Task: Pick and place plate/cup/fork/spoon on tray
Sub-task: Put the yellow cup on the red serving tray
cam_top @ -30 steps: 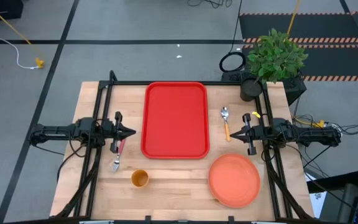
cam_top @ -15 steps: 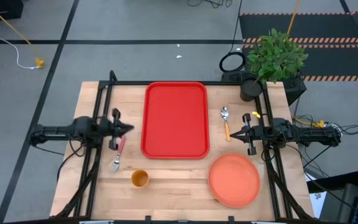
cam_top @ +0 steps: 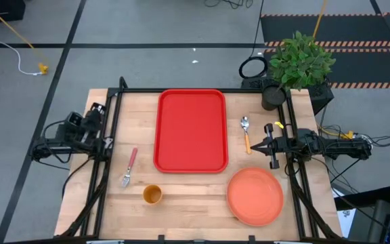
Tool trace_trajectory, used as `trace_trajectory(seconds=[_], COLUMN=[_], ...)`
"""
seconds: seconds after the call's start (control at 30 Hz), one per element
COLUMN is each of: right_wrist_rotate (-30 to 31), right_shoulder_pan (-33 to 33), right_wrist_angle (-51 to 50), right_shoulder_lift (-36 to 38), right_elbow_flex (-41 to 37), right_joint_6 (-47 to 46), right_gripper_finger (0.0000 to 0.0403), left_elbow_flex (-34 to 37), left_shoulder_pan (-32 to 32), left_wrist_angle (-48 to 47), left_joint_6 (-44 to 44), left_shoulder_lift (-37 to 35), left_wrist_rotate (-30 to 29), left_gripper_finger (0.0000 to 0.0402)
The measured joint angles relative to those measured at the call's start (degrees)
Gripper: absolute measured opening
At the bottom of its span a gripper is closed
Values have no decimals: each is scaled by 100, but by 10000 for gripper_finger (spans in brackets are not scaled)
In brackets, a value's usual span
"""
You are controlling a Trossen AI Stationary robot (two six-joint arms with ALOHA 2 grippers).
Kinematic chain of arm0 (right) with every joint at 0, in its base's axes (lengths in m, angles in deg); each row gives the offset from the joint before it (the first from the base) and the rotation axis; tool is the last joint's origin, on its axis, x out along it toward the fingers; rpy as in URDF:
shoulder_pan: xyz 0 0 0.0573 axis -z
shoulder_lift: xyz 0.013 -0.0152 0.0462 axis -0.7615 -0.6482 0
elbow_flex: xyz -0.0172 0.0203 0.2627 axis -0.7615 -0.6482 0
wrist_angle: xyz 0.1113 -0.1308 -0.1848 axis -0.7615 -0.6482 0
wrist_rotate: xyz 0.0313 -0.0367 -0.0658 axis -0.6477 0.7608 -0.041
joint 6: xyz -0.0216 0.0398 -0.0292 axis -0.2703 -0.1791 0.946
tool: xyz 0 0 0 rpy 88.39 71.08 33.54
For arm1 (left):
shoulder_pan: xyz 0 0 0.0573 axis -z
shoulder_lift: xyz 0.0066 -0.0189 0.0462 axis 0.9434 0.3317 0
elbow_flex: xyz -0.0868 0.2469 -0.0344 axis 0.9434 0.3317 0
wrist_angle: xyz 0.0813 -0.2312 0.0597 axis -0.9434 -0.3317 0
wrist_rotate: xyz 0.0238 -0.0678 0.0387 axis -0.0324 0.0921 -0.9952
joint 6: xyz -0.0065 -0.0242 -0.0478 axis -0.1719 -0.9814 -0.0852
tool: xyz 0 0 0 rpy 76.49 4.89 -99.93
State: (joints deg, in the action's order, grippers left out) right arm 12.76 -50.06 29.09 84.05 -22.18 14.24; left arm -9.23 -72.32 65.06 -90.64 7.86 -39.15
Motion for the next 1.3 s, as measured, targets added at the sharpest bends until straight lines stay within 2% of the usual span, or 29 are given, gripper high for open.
trace_trajectory(seconds=[0.23,0.37,0.57,0.7,0.93,1.1,1.2,1.3], right_wrist_rotate=[131,135,141,161,163,155,166,167], right_shoulder_pan=[-1,-1,-1,2,2,2,1,2], right_wrist_angle=[40,286,440,782,1434,1808,2060,2407], right_shoulder_lift=[-1,-2,-2,0,-2,-2,-2,0], right_elbow_flex=[0,-1,-1,-2,-2,-2,-2,-1], right_joint_6=[96,107,109,130,118,24,-374,-919], right_gripper_finger=[0,0,0,0,0,0,0,0], left_elbow_flex=[-894,-1503,-2469,-3339,-5162,-6213,-6752,-7138], left_shoulder_pan=[0,0,4,2,7,7,33,118], left_wrist_angle=[-1651,-1947,-2312,-2870,-4648,-5685,-6276,-6723], left_joint_6=[543,451,268,56,111,378,613,494], left_shoulder_lift=[204,749,1697,2337,3345,3992,4321,4619], left_wrist_rotate=[-267,-144,364,547,593,1276,2104,2449], left_gripper_finger=[26,26,26,26,26,26,26,26])
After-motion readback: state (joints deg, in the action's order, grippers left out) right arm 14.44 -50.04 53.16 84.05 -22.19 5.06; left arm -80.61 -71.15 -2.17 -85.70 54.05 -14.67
